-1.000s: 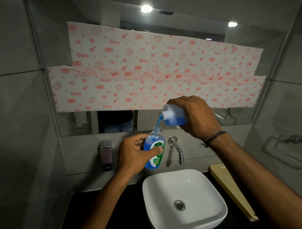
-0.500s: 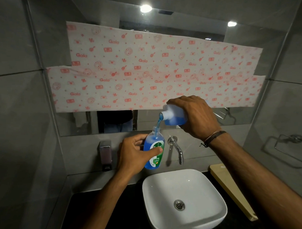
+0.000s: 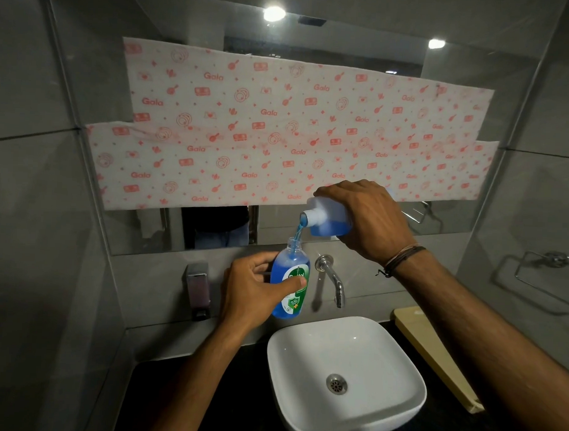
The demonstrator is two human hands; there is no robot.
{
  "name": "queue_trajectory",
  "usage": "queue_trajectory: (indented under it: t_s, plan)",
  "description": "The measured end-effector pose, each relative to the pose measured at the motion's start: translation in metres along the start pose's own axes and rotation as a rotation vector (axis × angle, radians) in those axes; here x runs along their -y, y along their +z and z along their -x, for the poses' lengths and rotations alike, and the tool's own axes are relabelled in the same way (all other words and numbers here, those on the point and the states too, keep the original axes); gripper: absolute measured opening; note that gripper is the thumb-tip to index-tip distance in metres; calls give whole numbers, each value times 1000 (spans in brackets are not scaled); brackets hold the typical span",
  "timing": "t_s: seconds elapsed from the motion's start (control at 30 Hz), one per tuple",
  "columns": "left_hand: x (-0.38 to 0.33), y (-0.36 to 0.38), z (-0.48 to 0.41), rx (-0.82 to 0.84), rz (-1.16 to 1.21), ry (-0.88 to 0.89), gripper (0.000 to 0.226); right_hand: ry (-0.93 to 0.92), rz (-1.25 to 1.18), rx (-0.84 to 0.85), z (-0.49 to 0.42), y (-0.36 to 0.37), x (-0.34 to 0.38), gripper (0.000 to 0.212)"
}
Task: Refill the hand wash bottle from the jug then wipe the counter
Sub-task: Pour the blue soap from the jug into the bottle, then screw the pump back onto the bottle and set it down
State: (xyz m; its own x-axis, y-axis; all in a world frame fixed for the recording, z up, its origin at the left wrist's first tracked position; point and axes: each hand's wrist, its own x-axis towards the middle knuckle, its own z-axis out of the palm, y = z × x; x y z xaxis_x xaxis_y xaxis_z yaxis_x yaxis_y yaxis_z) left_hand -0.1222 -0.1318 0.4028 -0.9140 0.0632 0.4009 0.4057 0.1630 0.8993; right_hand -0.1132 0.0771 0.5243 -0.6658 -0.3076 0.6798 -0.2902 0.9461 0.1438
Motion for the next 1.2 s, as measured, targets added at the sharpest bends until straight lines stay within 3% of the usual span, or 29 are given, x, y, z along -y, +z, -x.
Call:
queue_trajectory:
  t_s: [0.43, 0.8, 1.2]
  plan:
    - [3, 1, 0, 14, 74, 26, 43, 120, -131, 51, 22, 11, 13, 78]
    - [38, 14, 28, 89, 154, 112, 46, 747, -776, -51, 159, 75, 2, 80]
    - [124, 116, 105, 332, 286, -16, 55, 1321, -601, -95, 369, 159, -13, 79]
